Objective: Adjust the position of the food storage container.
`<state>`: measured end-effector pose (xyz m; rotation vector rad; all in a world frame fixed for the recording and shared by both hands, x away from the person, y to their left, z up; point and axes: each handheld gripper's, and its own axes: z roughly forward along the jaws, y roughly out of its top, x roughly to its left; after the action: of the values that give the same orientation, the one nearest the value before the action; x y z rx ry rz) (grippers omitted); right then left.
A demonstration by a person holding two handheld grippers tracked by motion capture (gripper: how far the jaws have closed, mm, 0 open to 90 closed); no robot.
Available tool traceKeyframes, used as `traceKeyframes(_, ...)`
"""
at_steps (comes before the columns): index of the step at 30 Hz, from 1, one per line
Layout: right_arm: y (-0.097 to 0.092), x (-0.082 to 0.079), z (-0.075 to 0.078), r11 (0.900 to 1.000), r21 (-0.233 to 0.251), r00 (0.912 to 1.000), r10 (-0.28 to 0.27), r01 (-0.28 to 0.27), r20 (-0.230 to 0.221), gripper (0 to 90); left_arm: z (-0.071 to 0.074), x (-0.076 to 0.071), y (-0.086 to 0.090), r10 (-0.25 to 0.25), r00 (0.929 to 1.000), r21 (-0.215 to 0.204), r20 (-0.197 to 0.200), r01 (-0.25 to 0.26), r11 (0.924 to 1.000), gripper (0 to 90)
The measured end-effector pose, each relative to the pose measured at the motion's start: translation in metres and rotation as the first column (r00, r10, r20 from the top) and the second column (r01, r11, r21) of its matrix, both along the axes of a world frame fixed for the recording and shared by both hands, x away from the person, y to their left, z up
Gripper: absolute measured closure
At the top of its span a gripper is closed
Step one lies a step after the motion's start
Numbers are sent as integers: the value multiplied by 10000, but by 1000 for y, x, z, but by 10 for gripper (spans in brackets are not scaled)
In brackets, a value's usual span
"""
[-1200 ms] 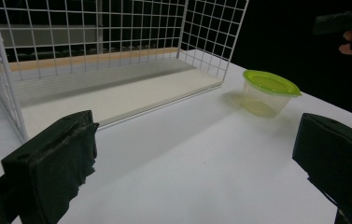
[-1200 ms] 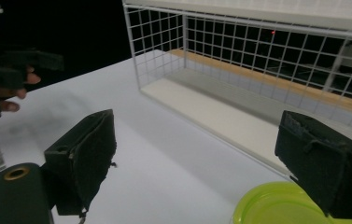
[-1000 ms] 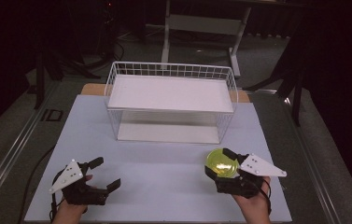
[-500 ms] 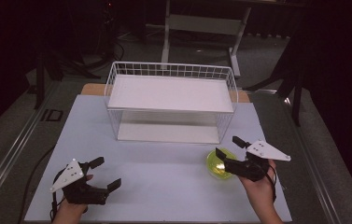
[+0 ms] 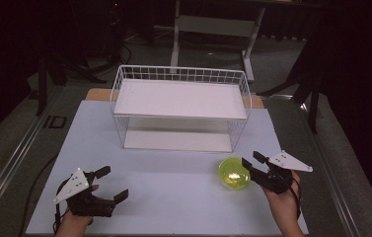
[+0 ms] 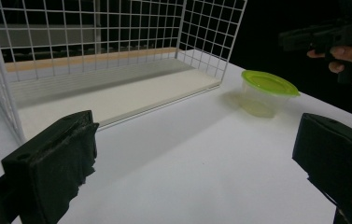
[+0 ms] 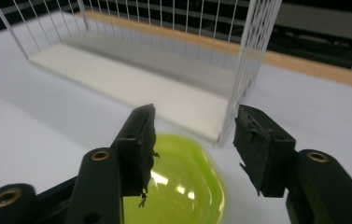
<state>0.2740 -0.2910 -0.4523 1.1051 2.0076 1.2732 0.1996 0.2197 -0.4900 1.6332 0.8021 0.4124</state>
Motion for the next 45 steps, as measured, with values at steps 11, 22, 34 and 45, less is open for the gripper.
traceKeyframes(11,-18,-1,-27,9974,-198,9867,-713,691,-1458,678,0,0,-1,-153,9999,28,-16,153,9999,6)
traceKeyframes(22,-29,-6,-51,9879,-1023,9624,-1376,1163,-2343,896,1,0,0,-108,9999,-64,-20,108,9999,6)
traceKeyframes(34,-9,-2,-70,9934,-1045,9434,-793,478,-3221,899,1,0,-1,-149,9999,-60,-18,149,9999,6)
traceKeyframes(45,12,-3,-71,9957,-897,9449,-63,-244,-3274,899,0,0,-3,-139,9999,17,-21,139,9999,6)
